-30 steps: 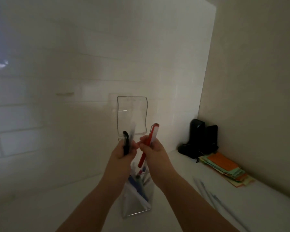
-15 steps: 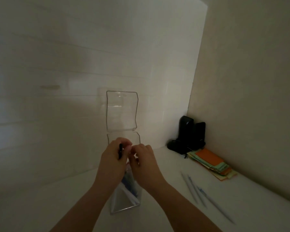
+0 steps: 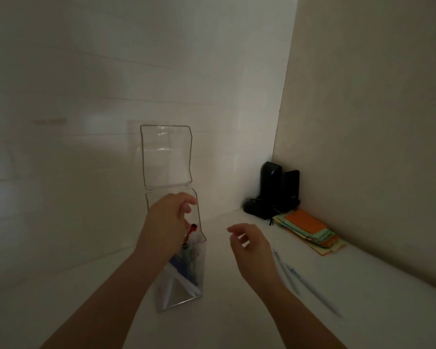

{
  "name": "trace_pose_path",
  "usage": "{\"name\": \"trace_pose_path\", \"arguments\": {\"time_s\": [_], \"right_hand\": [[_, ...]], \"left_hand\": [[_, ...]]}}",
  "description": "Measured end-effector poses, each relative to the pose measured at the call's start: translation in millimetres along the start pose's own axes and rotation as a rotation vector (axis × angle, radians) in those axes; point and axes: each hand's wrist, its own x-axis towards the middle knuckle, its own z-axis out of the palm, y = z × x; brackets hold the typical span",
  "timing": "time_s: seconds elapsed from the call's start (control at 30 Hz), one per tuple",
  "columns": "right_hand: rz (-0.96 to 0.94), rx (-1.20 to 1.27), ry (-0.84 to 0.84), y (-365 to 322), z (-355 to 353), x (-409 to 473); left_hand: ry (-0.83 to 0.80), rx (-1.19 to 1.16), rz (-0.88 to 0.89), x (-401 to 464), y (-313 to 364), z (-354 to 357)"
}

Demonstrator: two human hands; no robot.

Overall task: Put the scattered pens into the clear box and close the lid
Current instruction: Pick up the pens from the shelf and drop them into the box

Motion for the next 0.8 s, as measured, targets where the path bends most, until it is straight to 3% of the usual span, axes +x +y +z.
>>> {"name": "trace_pose_path", "arguments": {"time_s": [0.2,0.33,0.4,0.5,0.57,0.63,0.7,0.8], "right_hand": [[0.079,-0.001,0.017,23,-19,1],[0.037,-0.017,0.009,21,-15,2],[-0.019,-0.029,-0.025,14,-8,-1],[-0.054,-0.096,-0.074,11,-7,-2],[0.019,-0.197,-0.085,20,-20,3],[0.228,-0.408,-0.144,38,-41,11],[0.495,-0.668,-0.256,59,-63,14],[0.749,-0.776,-0.355,85,-79,9]], "left_hand": [[0.127,-0.125,-0.065,9,-4,-10],[-0.198,0.163,-0.189,6,-10,7],[-0.300,0.403,-0.108,-2,-11,14],[-0.093,0.414,0.204,-12,-11,8],[0.068,0.354,0.319,-16,-16,-4],[0.218,0.232,0.249,-25,-29,-14],[0.271,0.081,0.066,-34,-46,-16],[0.040,-0.282,-0.258,-43,-75,-9]]}}
